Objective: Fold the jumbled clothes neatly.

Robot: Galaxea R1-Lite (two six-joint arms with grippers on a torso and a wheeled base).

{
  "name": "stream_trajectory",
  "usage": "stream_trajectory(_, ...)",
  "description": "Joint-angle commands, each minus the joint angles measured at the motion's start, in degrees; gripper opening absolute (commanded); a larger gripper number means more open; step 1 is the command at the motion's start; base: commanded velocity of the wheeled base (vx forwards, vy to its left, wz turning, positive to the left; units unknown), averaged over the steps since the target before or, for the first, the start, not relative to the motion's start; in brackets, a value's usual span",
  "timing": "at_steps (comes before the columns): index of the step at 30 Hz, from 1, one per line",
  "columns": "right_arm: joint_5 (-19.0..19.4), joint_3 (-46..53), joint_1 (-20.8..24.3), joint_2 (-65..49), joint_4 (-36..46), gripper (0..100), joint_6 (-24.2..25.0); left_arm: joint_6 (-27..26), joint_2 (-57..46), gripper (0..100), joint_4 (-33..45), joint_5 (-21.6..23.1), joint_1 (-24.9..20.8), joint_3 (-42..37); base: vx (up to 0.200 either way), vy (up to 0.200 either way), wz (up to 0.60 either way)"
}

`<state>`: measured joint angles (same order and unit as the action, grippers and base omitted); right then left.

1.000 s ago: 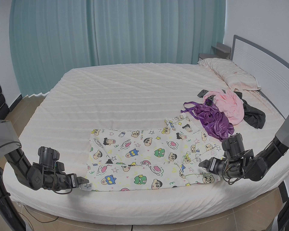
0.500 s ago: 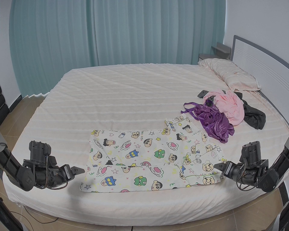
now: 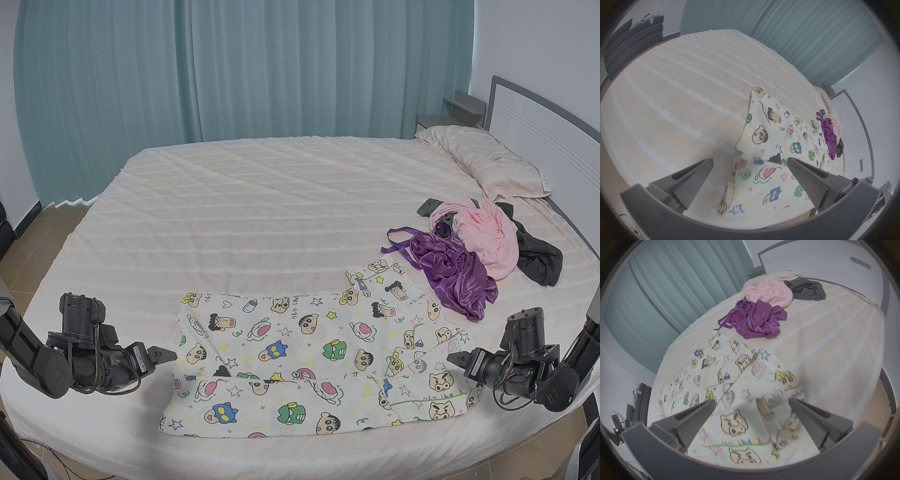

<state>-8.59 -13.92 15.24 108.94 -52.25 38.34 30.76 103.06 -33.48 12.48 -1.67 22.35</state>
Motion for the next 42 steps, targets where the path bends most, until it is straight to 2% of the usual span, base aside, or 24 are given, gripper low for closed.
stream_trajectory(1,-0.02,0.21,0.23,0.05,-0.05,100,-0.02,0.00,0.92,100,-0.01,0.00,-0.09,-0.02,0.000,0.000,0.00)
stream_trajectory(11,-0.02,0.74,1.99,-3.64,0.48,100,-0.37,0.09,2.15,100,-0.01,-0.18,-1.23,-0.02,0.000,-0.040,0.00)
stream_trajectory(25,0.42,0.83,1.99,-3.11,0.22,100,-0.37,0.18,2.23,100,-0.01,-0.18,-1.32,0.15,0.000,-0.014,0.00)
stream_trajectory(31,0.60,0.83,2.34,-3.11,0.13,100,-0.28,4.31,2.67,100,-0.10,-0.18,-2.20,1.30,0.000,0.000,0.00)
stream_trajectory(33,1.12,0.91,2.43,-3.11,0.13,100,-0.28,3.96,4.08,100,-0.27,-0.18,-2.20,1.56,0.000,0.000,0.00)
stream_trajectory(42,2.09,1.09,2.69,-3.03,0.13,100,-0.19,3.78,14.36,100,-11.35,-0.09,-2.02,3.93,0.000,0.000,0.00)
